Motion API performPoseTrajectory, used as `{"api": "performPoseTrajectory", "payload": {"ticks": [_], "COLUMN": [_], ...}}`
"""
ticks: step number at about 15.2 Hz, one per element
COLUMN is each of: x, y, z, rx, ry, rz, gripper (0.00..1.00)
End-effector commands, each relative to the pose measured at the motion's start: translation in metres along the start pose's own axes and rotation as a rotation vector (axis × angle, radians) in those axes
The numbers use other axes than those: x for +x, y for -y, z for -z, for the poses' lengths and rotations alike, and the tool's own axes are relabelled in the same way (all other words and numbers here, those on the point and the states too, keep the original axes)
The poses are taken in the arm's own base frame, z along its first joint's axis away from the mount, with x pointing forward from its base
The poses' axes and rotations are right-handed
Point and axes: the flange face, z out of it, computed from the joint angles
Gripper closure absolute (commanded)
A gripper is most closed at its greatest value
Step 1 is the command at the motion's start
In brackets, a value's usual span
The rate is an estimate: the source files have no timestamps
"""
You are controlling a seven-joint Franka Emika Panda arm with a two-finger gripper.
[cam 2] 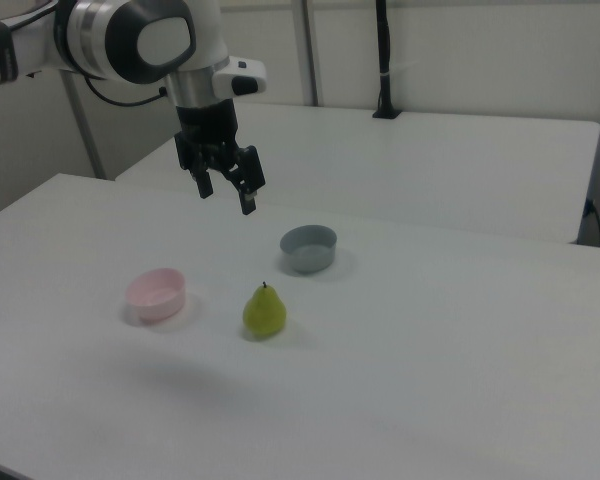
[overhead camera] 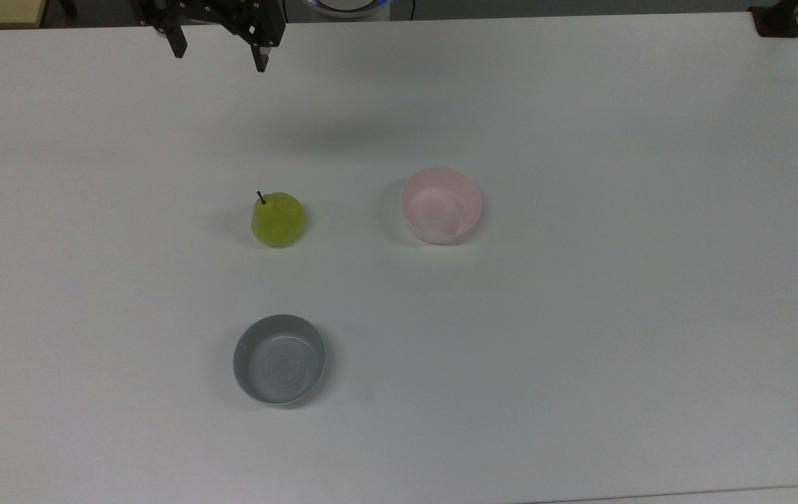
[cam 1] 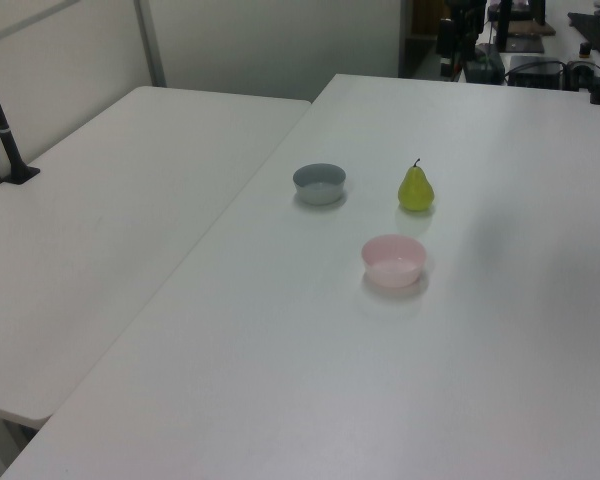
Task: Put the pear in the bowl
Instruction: 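Move the open gripper down over the yellow-green pear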
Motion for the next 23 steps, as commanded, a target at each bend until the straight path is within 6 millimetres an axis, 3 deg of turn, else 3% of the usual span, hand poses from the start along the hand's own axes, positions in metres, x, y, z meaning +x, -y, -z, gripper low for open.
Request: {"api": "performPoseTrajectory", "payload": {"ticks": [1, 15, 19, 23], "x": [-0.004, -0.001, 0.017, 0.028], "y": [0.001, 0.005, 0.016, 0.044], "z": [-0.002, -0.005, -0.033, -0.076], "rx": [0.016, 0.014, 0.0, -0.024], "ry": [0.022, 0.016, 0.013, 0.079], "rz": [-0.005, 0.003, 0.02, 0.077], "gripper": [0.0, 0.0, 0.0, 0.0]}}
